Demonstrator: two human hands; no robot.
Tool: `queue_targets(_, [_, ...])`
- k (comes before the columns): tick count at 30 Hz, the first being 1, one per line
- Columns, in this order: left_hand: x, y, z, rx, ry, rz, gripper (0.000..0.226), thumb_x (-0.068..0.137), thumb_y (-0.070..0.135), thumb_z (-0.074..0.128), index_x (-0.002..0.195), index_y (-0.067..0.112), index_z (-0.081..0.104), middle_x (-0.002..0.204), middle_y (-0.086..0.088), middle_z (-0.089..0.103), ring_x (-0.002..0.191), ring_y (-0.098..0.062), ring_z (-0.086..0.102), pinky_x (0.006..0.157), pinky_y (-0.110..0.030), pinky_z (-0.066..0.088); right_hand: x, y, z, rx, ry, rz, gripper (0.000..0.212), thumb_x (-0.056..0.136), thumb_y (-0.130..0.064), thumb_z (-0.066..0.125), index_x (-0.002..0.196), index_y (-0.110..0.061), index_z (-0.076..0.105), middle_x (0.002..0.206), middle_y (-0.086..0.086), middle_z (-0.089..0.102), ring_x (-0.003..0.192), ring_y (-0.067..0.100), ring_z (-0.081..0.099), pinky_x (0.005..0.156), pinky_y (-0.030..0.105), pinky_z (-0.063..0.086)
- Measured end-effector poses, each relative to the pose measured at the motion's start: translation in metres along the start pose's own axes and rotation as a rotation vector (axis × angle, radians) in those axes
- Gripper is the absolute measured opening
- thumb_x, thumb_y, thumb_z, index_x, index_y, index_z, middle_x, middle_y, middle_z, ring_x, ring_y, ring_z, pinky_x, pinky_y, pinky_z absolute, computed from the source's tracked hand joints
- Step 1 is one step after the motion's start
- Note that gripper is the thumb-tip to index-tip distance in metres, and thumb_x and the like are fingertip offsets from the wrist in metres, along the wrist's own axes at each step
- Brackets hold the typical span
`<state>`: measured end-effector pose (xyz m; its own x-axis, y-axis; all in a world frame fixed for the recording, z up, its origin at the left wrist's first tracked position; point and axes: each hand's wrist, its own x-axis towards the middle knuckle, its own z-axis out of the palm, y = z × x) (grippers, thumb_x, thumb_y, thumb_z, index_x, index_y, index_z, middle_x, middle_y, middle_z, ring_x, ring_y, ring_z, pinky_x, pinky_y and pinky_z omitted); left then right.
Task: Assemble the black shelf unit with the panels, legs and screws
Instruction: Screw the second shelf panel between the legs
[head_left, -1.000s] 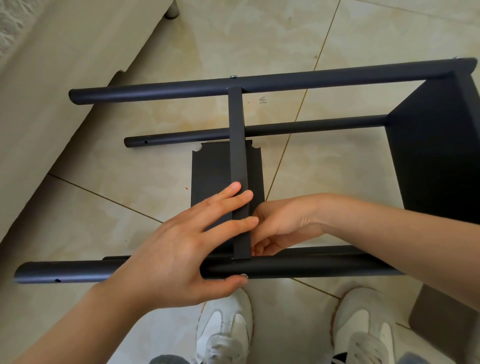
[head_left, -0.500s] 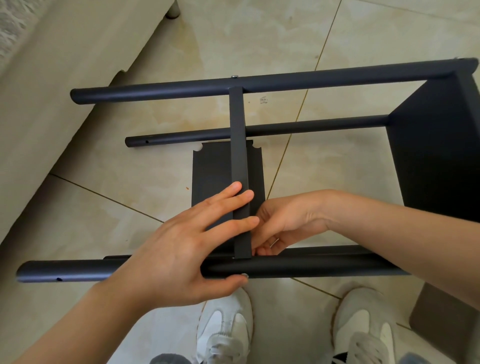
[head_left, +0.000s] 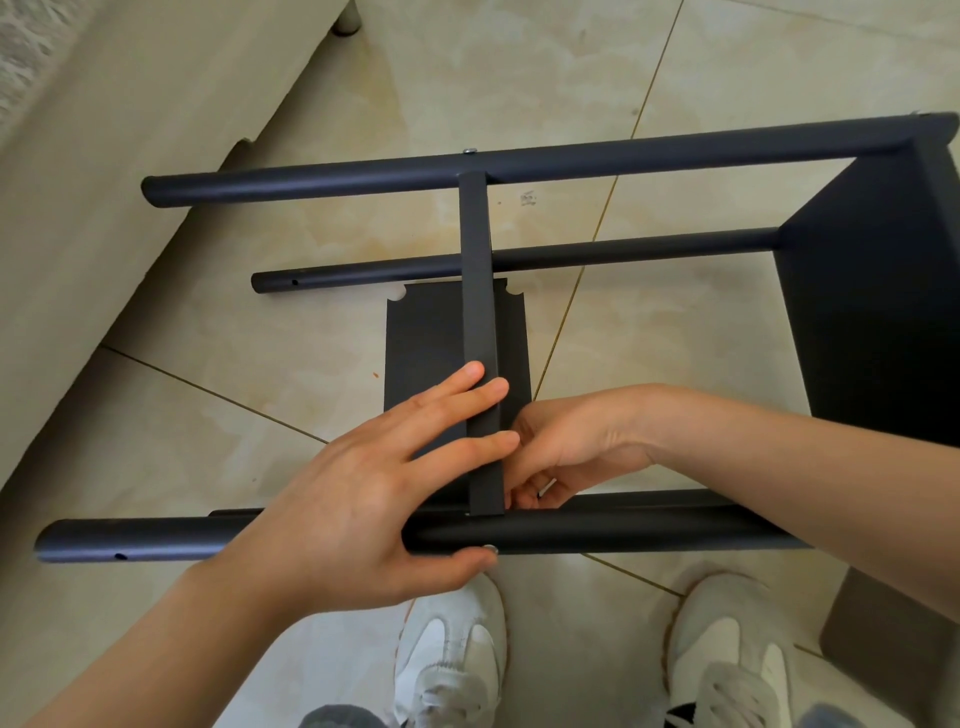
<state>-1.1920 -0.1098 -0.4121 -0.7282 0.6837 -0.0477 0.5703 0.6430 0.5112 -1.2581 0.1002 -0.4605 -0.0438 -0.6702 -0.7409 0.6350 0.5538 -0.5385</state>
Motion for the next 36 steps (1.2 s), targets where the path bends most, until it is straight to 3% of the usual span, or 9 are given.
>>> queue_targets(10, [0.0005, 0.0, 0.0005, 0.003, 0.005, 0.002, 0.069, 0.083, 0.059, 0.066, 0.141, 0.024, 0.054, 0.162, 0.006, 0.029, 0.153, -0.013, 0.017, 0.112, -0.037, 0.038, -0.0052, 0.0002, -0.0033, 0.043, -0.046, -0.016, 0.014, 0.092, -0.007, 0.06, 0.083, -0.01, 0.07, 0.078, 0.007, 0.061, 0.071, 0.013, 0.059, 0.08, 0.028, 0.049])
queue_targets(17, [0.0011, 0.0003, 0.0005, -0.028, 0.007, -0.003, 0.068, 0.083, 0.057, 0.068, 0.14, 0.023, 0.055, 0.162, 0.005, 0.029, 0.153, -0.014, 0.019, 0.107, -0.045, 0.047, -0.0038, 0.001, 0.0008, 0.043, -0.033, -0.043, 0.024, 0.093, -0.002, 0.057, 0.076, -0.013, 0.072, 0.078, 0.006, 0.066, 0.073, 0.015, 0.061, 0.074, 0.025, 0.051])
queue_targets(22, [0.0005, 0.0001, 0.0004, -0.027, 0.007, -0.001, 0.068, 0.083, 0.057, 0.068, 0.14, 0.023, 0.055, 0.162, 0.005, 0.03, 0.153, -0.014, 0.019, 0.109, -0.043, 0.045, -0.0011, -0.0006, 0.004, -0.009, 0.007, -0.019, 0.011, 0.094, -0.006, 0.056, 0.095, -0.005, 0.066, 0.087, 0.011, 0.062, 0.079, 0.018, 0.059, 0.078, 0.028, 0.05])
queue_targets(28, [0.001, -0.0002, 0.0009, 0.009, 0.002, 0.001, 0.068, 0.083, 0.06, 0.064, 0.141, 0.025, 0.054, 0.162, 0.007, 0.028, 0.153, -0.012, 0.016, 0.112, -0.035, 0.037, -0.0055, 0.0003, 0.0023, 0.033, -0.058, -0.027, 0.015, 0.095, -0.006, 0.054, 0.092, -0.011, 0.068, 0.084, 0.006, 0.065, 0.078, 0.015, 0.062, 0.078, 0.029, 0.05])
queue_targets(32, [0.0, 0.0, 0.0008, -0.006, 0.0, -0.003, 0.069, 0.083, 0.058, 0.066, 0.141, 0.024, 0.054, 0.162, 0.006, 0.029, 0.153, -0.013, 0.017, 0.111, -0.038, 0.04, -0.0027, 0.0005, 0.0035, 0.009, -0.031, -0.026, 0.015, 0.095, -0.006, 0.054, 0.103, -0.001, 0.066, 0.089, 0.012, 0.062, 0.081, 0.019, 0.06, 0.08, 0.029, 0.05])
queue_targets(34, [-0.0001, -0.0002, 0.001, -0.003, 0.004, -0.003, 0.069, 0.083, 0.058, 0.067, 0.141, 0.024, 0.054, 0.162, 0.006, 0.029, 0.153, -0.013, 0.018, 0.112, -0.036, 0.038, -0.001, 0.0015, 0.0036, -0.05, 0.011, -0.016, 0.026, 0.095, -0.011, 0.056, 0.113, 0.006, 0.063, 0.095, 0.016, 0.059, 0.088, 0.026, 0.055, 0.086, 0.034, 0.046])
queue_targets(36, [0.0004, -0.0003, 0.0012, 0.002, 0.004, -0.004, 0.069, 0.083, 0.058, 0.067, 0.141, 0.025, 0.054, 0.162, 0.006, 0.029, 0.153, -0.012, 0.018, 0.113, -0.035, 0.036, -0.002, 0.0017, 0.0035, -0.028, -0.001, -0.015, 0.023, 0.095, -0.01, 0.055, 0.11, 0.005, 0.064, 0.092, 0.015, 0.06, 0.086, 0.025, 0.056, 0.085, 0.034, 0.045])
